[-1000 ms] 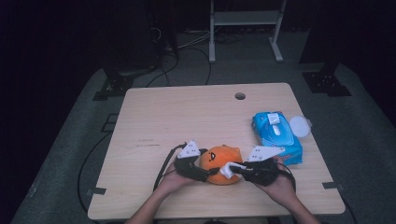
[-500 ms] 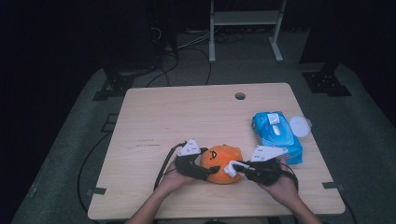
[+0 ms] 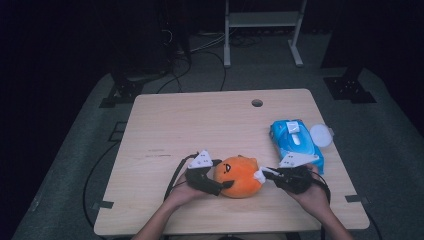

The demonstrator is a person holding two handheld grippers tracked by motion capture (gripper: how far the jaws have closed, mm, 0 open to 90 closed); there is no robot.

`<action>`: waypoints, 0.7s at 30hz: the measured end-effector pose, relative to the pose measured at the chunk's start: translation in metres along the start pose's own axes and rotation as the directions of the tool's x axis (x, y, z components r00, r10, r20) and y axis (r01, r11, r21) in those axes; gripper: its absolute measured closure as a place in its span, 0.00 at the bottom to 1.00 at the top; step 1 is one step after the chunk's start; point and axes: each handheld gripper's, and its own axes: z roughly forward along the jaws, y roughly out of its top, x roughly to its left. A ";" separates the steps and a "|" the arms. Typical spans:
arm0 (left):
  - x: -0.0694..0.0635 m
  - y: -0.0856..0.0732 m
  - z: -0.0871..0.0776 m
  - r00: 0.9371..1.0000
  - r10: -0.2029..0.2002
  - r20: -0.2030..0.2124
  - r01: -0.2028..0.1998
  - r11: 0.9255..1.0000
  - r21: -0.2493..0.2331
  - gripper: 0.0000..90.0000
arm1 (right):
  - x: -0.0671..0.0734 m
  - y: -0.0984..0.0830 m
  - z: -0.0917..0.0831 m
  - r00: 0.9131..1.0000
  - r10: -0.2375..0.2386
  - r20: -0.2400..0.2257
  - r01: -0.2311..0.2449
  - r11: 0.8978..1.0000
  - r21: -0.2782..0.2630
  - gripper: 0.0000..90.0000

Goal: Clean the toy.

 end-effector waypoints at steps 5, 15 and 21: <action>-0.003 0.005 -0.007 0.999 0.031 0.024 -0.031 0.999 -0.021 0.12 | -0.003 -0.002 0.005 0.998 -0.013 0.060 0.011 0.999 0.041 0.91; -0.008 0.006 -0.007 0.998 0.055 -0.003 -0.055 0.998 -0.017 0.14 | 0.000 -0.001 0.005 0.999 0.014 0.037 -0.016 0.998 0.057 0.90; -0.011 0.005 -0.005 0.996 0.084 -0.015 -0.084 0.996 0.001 0.14 | 0.011 0.001 0.002 1.000 -0.009 -0.004 0.009 0.997 0.073 0.84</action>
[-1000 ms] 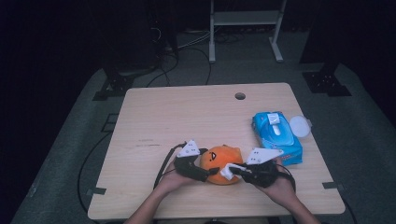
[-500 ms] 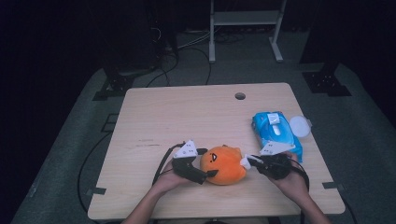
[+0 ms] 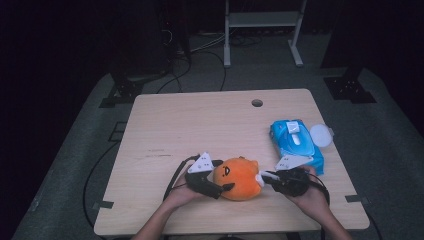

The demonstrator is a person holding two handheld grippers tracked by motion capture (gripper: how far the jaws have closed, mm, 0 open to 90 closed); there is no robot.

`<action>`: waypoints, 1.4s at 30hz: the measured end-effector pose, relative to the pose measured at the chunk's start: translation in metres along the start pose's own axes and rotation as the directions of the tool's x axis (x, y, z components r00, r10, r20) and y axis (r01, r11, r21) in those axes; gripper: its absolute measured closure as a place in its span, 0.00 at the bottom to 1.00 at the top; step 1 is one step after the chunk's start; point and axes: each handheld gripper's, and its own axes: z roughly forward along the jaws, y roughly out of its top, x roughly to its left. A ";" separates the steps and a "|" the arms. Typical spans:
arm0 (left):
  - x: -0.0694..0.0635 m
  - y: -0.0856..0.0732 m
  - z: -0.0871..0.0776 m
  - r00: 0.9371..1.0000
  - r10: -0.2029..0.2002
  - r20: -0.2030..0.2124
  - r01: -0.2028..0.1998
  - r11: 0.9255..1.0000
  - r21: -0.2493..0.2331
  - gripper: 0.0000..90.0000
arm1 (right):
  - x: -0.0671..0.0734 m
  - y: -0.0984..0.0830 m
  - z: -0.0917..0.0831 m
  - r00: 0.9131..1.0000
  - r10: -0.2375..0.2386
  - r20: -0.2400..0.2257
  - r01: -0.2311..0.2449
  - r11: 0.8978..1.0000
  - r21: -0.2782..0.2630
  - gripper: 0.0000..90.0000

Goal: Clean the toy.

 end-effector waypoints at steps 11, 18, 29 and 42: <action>-0.001 -0.002 0.002 1.000 -0.006 0.026 0.006 1.000 0.008 0.14 | 0.007 0.002 -0.006 0.990 -0.016 -0.138 0.011 0.999 -0.035 0.72; -0.004 -0.002 0.006 0.999 0.006 0.040 -0.007 1.000 0.022 0.12 | 0.003 0.000 0.001 0.994 0.017 -0.110 -0.021 0.999 -0.029 0.87; -0.006 0.000 0.010 1.000 0.000 -0.007 0.000 1.000 0.026 0.14 | 0.029 0.013 -0.003 0.990 -0.072 -0.120 0.062 0.995 -0.083 0.88; -0.016 0.005 0.010 0.997 0.078 0.018 -0.078 0.997 0.028 0.13 | 0.023 0.016 -0.005 0.996 -0.052 -0.075 0.043 0.992 -0.120 0.89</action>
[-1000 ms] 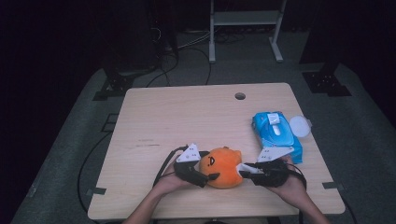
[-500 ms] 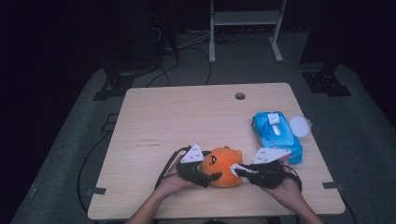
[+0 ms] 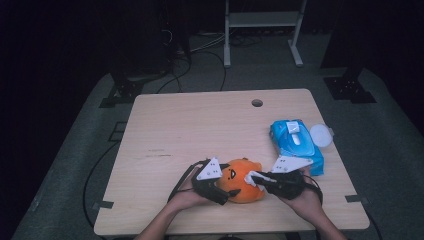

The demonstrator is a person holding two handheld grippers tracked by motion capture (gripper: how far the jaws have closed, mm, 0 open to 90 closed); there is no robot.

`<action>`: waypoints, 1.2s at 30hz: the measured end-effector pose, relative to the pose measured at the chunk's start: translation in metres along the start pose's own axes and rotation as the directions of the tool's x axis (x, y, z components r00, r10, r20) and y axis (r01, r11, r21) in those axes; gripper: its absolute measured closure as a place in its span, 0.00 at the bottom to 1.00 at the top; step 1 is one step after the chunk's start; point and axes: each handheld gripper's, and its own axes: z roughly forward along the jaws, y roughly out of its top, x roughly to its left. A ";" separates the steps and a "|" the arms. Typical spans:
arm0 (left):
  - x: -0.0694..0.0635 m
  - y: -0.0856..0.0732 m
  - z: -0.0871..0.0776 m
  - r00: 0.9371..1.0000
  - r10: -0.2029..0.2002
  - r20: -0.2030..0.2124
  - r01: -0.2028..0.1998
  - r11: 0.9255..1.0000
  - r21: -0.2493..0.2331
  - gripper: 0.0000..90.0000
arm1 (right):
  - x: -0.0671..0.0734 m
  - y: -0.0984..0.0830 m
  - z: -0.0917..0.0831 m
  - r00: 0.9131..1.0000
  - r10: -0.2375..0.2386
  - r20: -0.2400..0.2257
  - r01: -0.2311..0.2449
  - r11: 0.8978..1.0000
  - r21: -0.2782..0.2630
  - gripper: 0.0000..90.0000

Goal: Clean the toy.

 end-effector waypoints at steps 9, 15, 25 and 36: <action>0.015 -0.005 -0.009 0.994 -0.110 0.024 0.110 0.994 0.007 0.15 | -0.009 -0.006 -0.004 0.999 0.022 0.026 -0.022 1.000 0.003 0.89; 0.001 0.005 -0.002 0.999 -0.051 -0.007 0.051 0.999 0.011 0.21 | 0.008 0.003 0.001 1.000 -0.028 0.006 0.028 1.000 -0.010 0.89; 0.011 0.003 -0.003 0.988 -0.153 0.005 0.152 0.988 0.033 0.08 | 0.005 0.000 -0.001 0.999 -0.037 0.027 0.037 0.999 -0.018 0.89; -0.013 0.014 0.003 0.999 0.035 -0.025 -0.034 0.999 0.041 0.21 | 0.026 0.011 0.006 0.997 -0.077 -0.033 0.075 0.996 -0.046 0.89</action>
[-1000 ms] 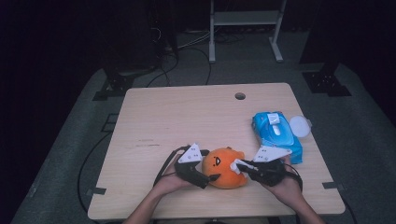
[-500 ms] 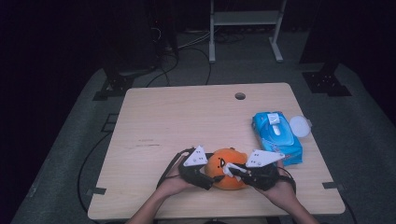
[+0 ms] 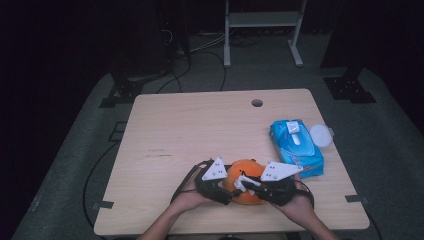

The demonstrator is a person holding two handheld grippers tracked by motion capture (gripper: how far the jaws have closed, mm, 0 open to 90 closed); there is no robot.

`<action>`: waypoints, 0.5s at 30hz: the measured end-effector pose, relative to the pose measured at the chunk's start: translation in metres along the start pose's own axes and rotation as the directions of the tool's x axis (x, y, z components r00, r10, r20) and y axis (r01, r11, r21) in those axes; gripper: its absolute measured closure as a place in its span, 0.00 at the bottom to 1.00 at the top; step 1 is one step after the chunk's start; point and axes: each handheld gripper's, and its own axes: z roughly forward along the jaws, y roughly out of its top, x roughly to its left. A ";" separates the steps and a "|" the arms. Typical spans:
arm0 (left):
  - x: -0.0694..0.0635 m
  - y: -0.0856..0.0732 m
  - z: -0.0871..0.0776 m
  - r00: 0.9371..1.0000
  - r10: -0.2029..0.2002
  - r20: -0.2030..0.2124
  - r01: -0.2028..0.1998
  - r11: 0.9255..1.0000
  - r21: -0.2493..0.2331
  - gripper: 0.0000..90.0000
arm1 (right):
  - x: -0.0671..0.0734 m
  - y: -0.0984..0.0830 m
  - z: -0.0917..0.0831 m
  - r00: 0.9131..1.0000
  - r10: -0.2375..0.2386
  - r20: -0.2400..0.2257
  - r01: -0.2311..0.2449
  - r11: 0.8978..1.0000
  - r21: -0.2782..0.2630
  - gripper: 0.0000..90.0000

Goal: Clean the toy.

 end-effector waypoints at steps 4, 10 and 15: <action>0.002 -0.003 -0.001 1.000 -0.019 0.014 0.019 1.000 -0.017 0.21 | -0.008 -0.001 -0.004 1.000 0.013 0.025 -0.012 1.000 -0.014 0.89; 0.002 -0.003 -0.001 1.000 -0.021 0.020 0.022 0.999 -0.027 0.21 | -0.030 -0.012 -0.017 0.991 0.073 0.114 -0.072 0.997 -0.014 0.89; -0.003 -0.001 0.002 1.000 0.012 0.008 -0.011 1.000 -0.011 0.21 | -0.022 -0.008 -0.014 0.993 0.046 0.112 -0.045 0.999 -0.010 0.89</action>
